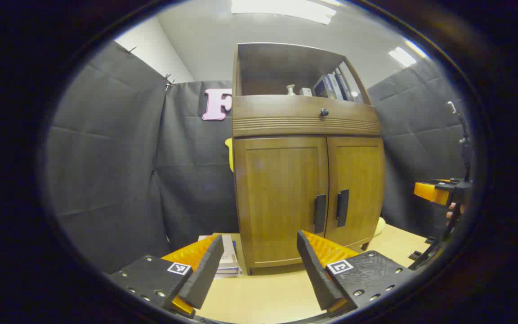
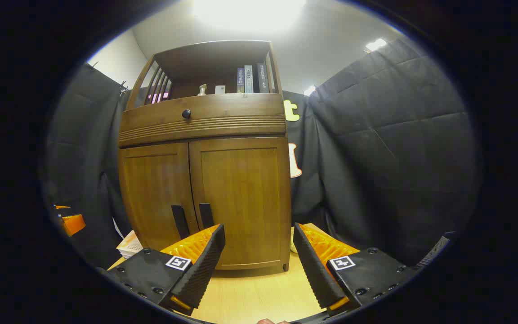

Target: Open the right door of the double-door shoe cabinet with the right hand, and open the left door with the left hand.

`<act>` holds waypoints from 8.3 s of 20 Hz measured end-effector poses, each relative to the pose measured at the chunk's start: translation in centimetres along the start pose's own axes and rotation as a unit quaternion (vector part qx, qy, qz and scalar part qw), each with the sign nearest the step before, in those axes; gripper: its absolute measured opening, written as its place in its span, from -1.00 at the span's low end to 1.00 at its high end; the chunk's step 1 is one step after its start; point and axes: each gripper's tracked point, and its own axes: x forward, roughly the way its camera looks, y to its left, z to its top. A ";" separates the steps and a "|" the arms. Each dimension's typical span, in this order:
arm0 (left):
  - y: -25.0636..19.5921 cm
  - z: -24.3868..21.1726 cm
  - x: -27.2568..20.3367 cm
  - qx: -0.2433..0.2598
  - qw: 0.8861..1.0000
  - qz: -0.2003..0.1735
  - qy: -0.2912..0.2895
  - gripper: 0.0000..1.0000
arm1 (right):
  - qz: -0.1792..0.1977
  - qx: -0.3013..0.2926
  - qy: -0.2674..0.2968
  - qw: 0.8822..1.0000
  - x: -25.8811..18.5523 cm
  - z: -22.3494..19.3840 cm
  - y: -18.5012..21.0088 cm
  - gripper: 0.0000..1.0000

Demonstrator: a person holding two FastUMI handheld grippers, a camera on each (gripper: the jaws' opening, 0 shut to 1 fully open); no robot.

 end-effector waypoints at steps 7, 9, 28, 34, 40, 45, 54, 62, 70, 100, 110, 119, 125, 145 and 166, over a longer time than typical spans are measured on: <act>0.5 -0.3 -0.1 -0.014 0.999 0.027 0.017 0.87 | -0.002 0.005 0.005 1.000 -0.5 -0.5 -0.3 0.87; 0.3 -0.4 -0.2 -0.033 0.999 0.028 0.020 0.87 | -0.003 -0.001 0.013 1.000 -0.6 -0.9 -0.5 0.96; 2.3 -4.2 -3.6 -0.056 0.994 0.076 0.046 0.87 | 0.095 -0.001 0.039 0.995 5.2 -0.7 6.8 0.89; 2.0 -5.5 -4.1 -0.064 0.989 0.109 0.075 0.87 | 0.126 -0.004 0.042 0.991 10.2 0.5 10.5 0.89; 2.5 -4.1 -3.7 -0.065 0.982 0.166 0.068 0.87 | 0.142 -0.013 0.045 0.989 15.8 -0.6 12.4 0.89; 2.9 -4.8 -4.1 -0.076 0.971 0.213 0.076 0.87 | 0.138 -0.013 0.079 0.987 19.1 -3.7 12.9 0.92; 3.4 -4.8 -4.6 -0.075 0.958 0.265 0.078 0.87 | 0.131 -0.028 0.105 0.985 21.1 -6.6 14.2 0.89; 2.5 -5.4 -3.6 -0.055 0.957 0.272 0.089 0.87 | 0.131 -0.038 0.095 0.986 22.1 -7.2 14.8 -0.13; 2.2 -5.1 -3.9 -0.048 0.964 0.247 0.085 0.87 | 0.145 -0.033 0.107 0.983 21.7 -7.3 14.8 -0.54; -3.3 -7.2 -2.3 -0.056 0.996 -0.021 0.064 0.89 | 0.125 -0.043 0.114 0.985 8.6 -7.0 5.4 -0.55; -2.9 -6.5 -2.0 -0.085 0.992 0.031 0.084 0.88 | 0.165 -0.029 0.118 0.979 6.3 -6.8 1.4 -0.50; -3.3 -6.2 -2.3 -0.085 0.990 0.084 0.081 0.88 | 0.213 -0.036 0.121 0.969 5.1 -6.1 -4.5 -0.55; -6.0 -6.1 -3.4 -0.071 0.989 0.104 0.083 0.87 | 0.226 -0.064 0.107 0.966 5.3 -5.5 -9.9 -0.57; -9.3 -5.3 -3.8 -0.062 0.989 0.112 0.080 0.87 | 0.208 -0.041 0.107 0.971 6.5 -5.3 -17.5 -0.70; -3.0 -3.5 2.8 -0.025 0.998 -0.037 0.035 0.87 | 0.029 -0.022 0.085 0.996 -2.3 -1.5 -6.3 -0.72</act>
